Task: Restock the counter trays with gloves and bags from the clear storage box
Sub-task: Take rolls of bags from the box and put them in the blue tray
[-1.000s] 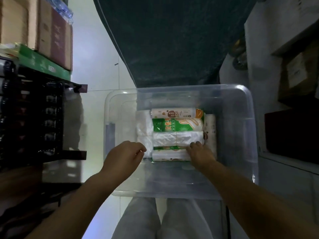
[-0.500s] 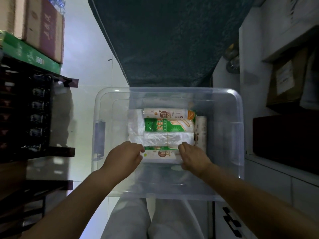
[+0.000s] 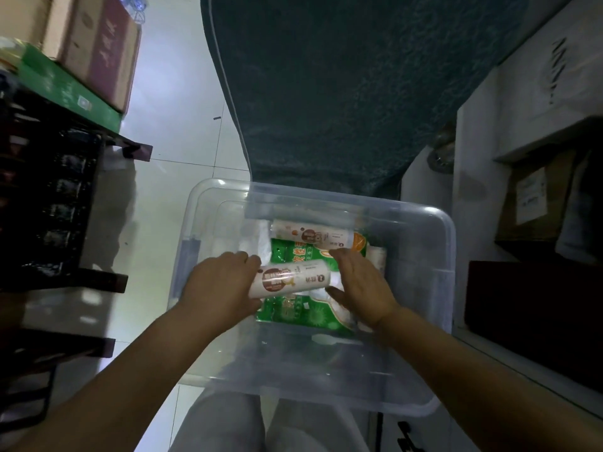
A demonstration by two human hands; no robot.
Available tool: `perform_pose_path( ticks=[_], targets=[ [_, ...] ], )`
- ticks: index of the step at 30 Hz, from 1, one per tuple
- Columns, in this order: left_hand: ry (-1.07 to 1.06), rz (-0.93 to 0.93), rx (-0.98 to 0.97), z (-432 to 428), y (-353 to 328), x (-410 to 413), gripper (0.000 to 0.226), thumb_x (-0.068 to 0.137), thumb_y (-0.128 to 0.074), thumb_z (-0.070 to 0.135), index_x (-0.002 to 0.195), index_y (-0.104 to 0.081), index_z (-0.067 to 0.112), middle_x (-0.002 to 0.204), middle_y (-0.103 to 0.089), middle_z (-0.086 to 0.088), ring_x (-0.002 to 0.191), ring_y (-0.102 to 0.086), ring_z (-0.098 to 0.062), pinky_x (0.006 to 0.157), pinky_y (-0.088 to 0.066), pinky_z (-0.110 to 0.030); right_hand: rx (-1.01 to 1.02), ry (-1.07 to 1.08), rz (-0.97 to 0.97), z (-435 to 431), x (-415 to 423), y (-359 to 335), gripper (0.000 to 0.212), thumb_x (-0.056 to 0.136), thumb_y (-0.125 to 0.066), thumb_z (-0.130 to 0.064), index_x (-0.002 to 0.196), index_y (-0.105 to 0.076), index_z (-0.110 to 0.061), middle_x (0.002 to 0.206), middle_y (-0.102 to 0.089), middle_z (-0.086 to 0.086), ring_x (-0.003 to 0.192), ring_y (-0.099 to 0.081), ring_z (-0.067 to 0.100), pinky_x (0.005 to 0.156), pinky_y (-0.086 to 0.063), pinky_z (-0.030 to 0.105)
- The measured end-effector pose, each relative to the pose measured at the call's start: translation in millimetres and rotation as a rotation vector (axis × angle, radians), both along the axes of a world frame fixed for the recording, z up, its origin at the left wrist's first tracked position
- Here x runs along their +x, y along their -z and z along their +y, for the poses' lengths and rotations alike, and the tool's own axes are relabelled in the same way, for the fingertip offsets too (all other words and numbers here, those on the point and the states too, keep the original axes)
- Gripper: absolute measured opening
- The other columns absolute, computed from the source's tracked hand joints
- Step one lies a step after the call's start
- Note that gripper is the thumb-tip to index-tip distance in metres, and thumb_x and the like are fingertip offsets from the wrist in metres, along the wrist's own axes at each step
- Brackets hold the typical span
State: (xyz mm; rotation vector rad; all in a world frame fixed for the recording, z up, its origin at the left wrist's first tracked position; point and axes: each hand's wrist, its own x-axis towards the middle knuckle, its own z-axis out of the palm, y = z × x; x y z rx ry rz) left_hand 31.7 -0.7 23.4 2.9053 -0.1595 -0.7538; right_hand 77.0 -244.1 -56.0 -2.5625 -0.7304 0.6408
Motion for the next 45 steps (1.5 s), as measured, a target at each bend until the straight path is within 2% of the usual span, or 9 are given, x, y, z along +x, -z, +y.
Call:
perform_pose_path(
  ticks=[4,10,14,18,24,29,34,41,45],
  targets=[
    [-0.056,-0.032,0.102,18,6,1,0.047,0.049,-0.086,0.038,0.085,-0.065,0.015,0.072,-0.066,-0.005,0.063,-0.062,-0.026,0.05,-0.046,-0.029,-0.16,0.031,-0.018,6,26,44,0.056,0.074,-0.072,-0.01,0.124,-0.051,0.003,0.122,-0.057,0.024,0.109,-0.056,0.038,0.092,-0.048,0.043],
    [-0.109,-0.045,0.123,24,23,-6,0.044,0.052,-0.082,0.036,0.083,-0.061,0.013,0.073,-0.063,-0.006,0.065,-0.061,-0.027,0.051,-0.043,-0.03,-0.341,-0.01,-0.037,24,37,97,0.054,0.082,-0.057,-0.001,0.133,-0.04,-0.002,0.132,-0.048,0.021,0.121,-0.045,0.035,0.104,-0.036,0.046],
    [-0.119,-0.086,0.125,29,31,-13,0.046,0.049,-0.084,0.039,0.08,-0.061,0.014,0.069,-0.062,-0.004,0.06,-0.06,-0.026,0.048,-0.037,-0.027,-0.522,0.027,-0.135,25,39,107,0.043,0.083,-0.054,-0.009,0.125,-0.047,-0.003,0.115,-0.055,0.02,0.102,-0.051,0.038,0.087,-0.043,0.046],
    [-0.11,-0.093,0.118,31,33,-21,0.048,0.046,-0.085,0.041,0.078,-0.061,0.015,0.067,-0.062,-0.002,0.056,-0.059,-0.024,0.047,-0.031,-0.024,-0.608,0.025,-0.111,21,40,103,0.031,0.083,-0.05,-0.009,0.113,-0.055,-0.002,0.109,-0.056,0.021,0.098,-0.05,0.037,0.083,-0.042,0.043],
    [-0.158,-0.074,0.047,36,21,-30,0.05,0.05,-0.084,0.045,0.086,-0.063,0.017,0.074,-0.066,-0.001,0.062,-0.062,-0.022,0.049,-0.046,-0.028,-0.449,0.111,0.083,4,19,71,0.052,0.081,-0.057,-0.028,0.124,-0.046,0.0,0.122,-0.051,0.024,0.095,-0.055,0.037,0.077,-0.047,0.039],
    [-0.171,-0.084,0.013,45,-3,-27,0.047,0.057,-0.077,0.05,0.093,-0.061,0.025,0.083,-0.066,0.006,0.07,-0.062,-0.016,0.053,-0.044,-0.025,-0.379,0.288,0.195,-20,-16,17,0.048,0.088,-0.054,-0.033,0.126,-0.041,-0.007,0.118,-0.056,0.019,0.094,-0.06,0.035,0.075,-0.05,0.04],
    [-0.121,-0.069,-0.027,48,-41,-17,0.045,0.063,-0.072,0.054,0.099,-0.058,0.03,0.092,-0.065,0.008,0.078,-0.061,-0.014,0.06,-0.052,-0.027,-0.264,0.536,0.16,-33,-63,-55,0.043,0.089,-0.057,-0.034,0.121,-0.047,-0.007,0.117,-0.058,0.016,0.098,-0.059,0.033,0.073,-0.046,0.037],
    [-0.044,-0.056,-0.244,12,-95,-4,0.044,0.065,-0.071,0.055,0.102,-0.056,0.034,0.095,-0.065,0.008,0.076,-0.058,-0.014,0.055,-0.041,-0.025,-0.025,0.982,0.076,-40,-139,-147,0.041,0.087,-0.06,-0.038,0.119,-0.047,-0.017,0.113,-0.06,0.008,0.097,-0.059,0.026,0.077,-0.05,0.038],
    [0.066,-0.072,-0.372,-36,-122,-1,0.043,0.062,-0.071,0.053,0.099,-0.058,0.034,0.089,-0.063,0.011,0.072,-0.055,-0.015,0.055,-0.039,-0.025,0.032,1.183,0.031,-53,-180,-189,0.045,0.087,-0.061,-0.038,0.122,-0.045,-0.014,0.116,-0.055,0.007,0.093,-0.054,0.017,0.071,-0.045,0.029]
  ],
)
